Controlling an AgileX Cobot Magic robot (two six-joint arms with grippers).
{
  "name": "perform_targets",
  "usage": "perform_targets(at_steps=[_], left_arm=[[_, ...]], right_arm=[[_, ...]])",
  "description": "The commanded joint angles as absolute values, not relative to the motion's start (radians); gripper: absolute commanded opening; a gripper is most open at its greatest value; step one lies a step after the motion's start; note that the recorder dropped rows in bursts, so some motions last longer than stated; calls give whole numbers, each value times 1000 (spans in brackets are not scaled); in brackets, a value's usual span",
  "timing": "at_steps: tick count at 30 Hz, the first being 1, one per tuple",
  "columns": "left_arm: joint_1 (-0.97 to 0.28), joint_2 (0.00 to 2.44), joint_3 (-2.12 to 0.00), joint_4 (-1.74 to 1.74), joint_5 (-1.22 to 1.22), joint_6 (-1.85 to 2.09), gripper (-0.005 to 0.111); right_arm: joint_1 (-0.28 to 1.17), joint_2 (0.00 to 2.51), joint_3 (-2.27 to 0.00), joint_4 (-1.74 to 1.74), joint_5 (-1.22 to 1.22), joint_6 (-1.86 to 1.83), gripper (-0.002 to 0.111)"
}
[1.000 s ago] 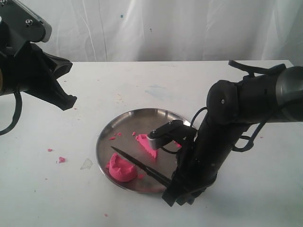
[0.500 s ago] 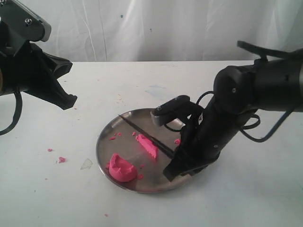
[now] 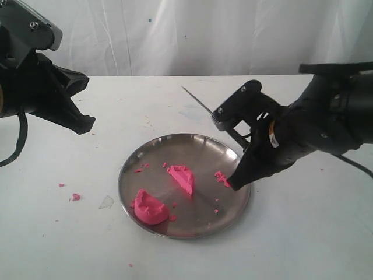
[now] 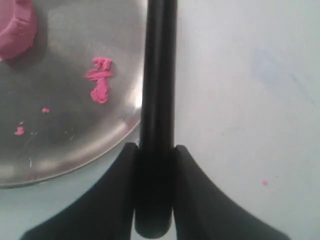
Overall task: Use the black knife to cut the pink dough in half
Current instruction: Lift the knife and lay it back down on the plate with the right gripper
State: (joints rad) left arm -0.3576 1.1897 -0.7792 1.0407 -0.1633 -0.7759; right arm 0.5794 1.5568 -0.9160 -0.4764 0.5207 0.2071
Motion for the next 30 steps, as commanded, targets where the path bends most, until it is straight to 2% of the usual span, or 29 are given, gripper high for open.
perform_targets(at_steps=[1, 25, 30], left_arm=[[-362, 1181, -781, 1048, -156, -790, 0], [-362, 1181, -781, 1048, -160, -790, 0], [-362, 1181, -781, 1048, -164, -790, 0]], right_arm=[[576, 1621, -905, -493, 482, 231, 0], [576, 1815, -1037, -244, 605, 77, 0], [576, 1830, -1037, -215, 605, 48, 14]])
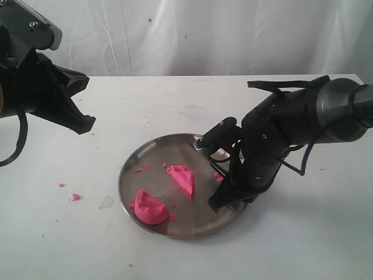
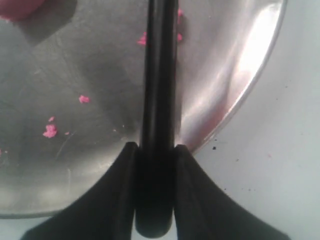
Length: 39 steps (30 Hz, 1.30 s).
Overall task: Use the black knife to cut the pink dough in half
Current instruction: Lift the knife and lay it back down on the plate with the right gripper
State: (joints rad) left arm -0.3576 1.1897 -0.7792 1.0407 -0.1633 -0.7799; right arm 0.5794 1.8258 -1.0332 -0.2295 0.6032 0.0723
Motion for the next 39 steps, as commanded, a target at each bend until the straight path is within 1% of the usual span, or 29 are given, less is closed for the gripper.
perform_targets(at_steps=[1, 3, 6, 21, 23, 29, 36, 39], left_arm=[[-362, 1181, -781, 1048, -164, -790, 0], [-362, 1181, -781, 1048, -164, -790, 0], [-362, 1181, -781, 1048, -164, -790, 0], [-362, 1181, -781, 1048, -164, -790, 0], [-362, 1181, -781, 1048, -164, -790, 0], [-362, 1181, -781, 1048, -164, -790, 0], [-362, 1181, -781, 1048, -164, -790, 0], [-362, 1181, -781, 1048, -164, -790, 0]], right_arm=[[576, 1830, -1037, -215, 605, 48, 17], [576, 1830, -1037, -215, 603, 48, 22], [576, 1830, -1037, -215, 601, 48, 26], [576, 1830, -1037, -215, 578, 48, 28], [576, 1830, -1037, -215, 578, 48, 31], [576, 1830, -1037, -215, 575, 48, 44], [576, 1818, -1042, -217, 556, 48, 45], [576, 1787, -1070, -269, 620, 48, 45]])
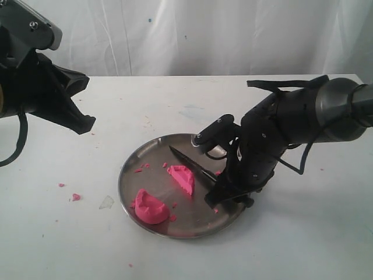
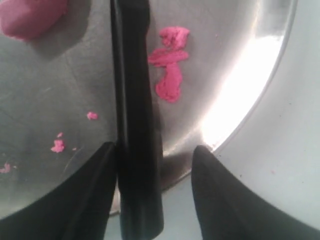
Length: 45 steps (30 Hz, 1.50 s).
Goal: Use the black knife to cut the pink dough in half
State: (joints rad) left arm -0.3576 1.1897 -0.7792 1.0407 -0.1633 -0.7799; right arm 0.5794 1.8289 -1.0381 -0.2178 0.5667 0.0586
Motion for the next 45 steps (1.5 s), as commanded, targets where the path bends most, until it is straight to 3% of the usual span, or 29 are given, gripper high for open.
perform_targets(at_steps=[1, 5, 10, 15, 19, 24, 38, 45], left_arm=[[-362, 1181, -781, 1048, -164, -790, 0], [-362, 1181, -781, 1048, -164, -790, 0], [-362, 1181, -781, 1048, -156, -790, 0], [-362, 1181, -781, 1048, -156, -790, 0], [-362, 1181, -781, 1048, -153, -790, 0], [-362, 1181, -779, 1048, -85, -790, 0], [-362, 1181, -779, 858, 285, -795, 0], [-362, 1181, -779, 841, 283, -790, 0]], right_arm=[[576, 1774, -1076, -297, 636, 48, 45], [511, 1722, -1040, -518, 603, 254, 45], [311, 1721, -956, -547, 442, 481, 42], [122, 1677, -904, -554, 357, 634, 17], [96, 1467, -803, -574, 209, 634, 0], [100, 1153, -672, -585, 80, 616, 0], [101, 250, -342, -598, 90, 617, 0], [101, 0, -335, -601, 530, 625, 0]])
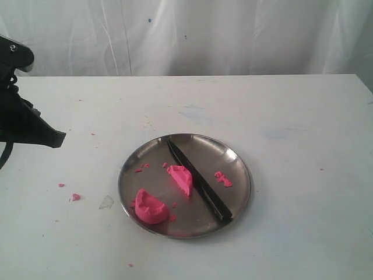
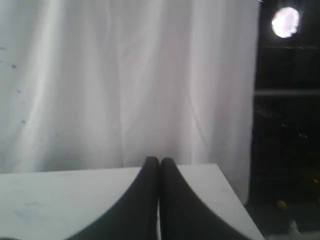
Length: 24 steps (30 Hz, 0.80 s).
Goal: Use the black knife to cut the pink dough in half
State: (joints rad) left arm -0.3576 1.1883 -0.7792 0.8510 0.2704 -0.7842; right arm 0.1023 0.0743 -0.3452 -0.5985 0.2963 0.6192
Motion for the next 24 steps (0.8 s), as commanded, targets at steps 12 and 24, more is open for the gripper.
perform_targets(at_steps=[12, 24], left_arm=[[-362, 1180, -779, 841, 281, -788, 0], [-362, 1180, -779, 841, 281, -788, 0]], right_arm=[[101, 0, -335, -534, 567, 633, 0], [86, 0, -280, -491, 122, 576, 0]])
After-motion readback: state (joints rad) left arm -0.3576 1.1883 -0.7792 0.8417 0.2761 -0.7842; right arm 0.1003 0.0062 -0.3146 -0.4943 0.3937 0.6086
